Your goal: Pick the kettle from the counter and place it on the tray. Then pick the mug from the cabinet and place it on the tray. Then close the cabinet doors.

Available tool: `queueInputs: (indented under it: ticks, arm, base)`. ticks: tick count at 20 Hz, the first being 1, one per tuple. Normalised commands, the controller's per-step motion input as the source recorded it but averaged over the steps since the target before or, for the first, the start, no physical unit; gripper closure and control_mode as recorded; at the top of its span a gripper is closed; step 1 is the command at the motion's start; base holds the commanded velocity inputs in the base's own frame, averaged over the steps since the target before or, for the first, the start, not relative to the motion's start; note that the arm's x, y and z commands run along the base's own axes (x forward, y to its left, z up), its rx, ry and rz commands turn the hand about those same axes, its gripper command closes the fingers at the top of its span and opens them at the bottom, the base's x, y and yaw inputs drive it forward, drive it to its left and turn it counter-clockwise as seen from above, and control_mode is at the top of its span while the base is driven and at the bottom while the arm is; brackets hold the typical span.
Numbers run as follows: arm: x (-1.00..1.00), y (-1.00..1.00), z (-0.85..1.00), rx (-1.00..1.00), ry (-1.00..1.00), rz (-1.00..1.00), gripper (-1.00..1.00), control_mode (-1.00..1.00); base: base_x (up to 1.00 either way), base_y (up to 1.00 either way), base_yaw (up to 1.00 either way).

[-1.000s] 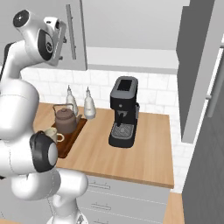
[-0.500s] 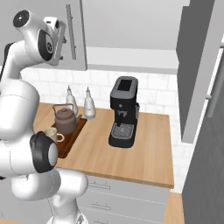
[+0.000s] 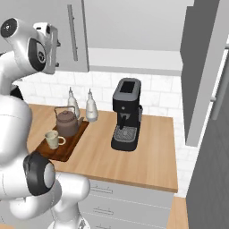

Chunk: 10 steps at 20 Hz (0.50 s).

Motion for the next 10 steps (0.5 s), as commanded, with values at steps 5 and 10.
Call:
queueInputs:
  ticks: [5, 10]
  arm:
    - [-0.86, 0.0, 0.05, -0.03, 0.0, 0.04, -1.0, -1.0]
    - [-0.86, 0.0, 0.01, -0.04, 0.04, 0.03, -1.0, -1.0]
  base:
    - [0.0, 0.0, 0.0]
    - [0.0, 0.0, 0.0]
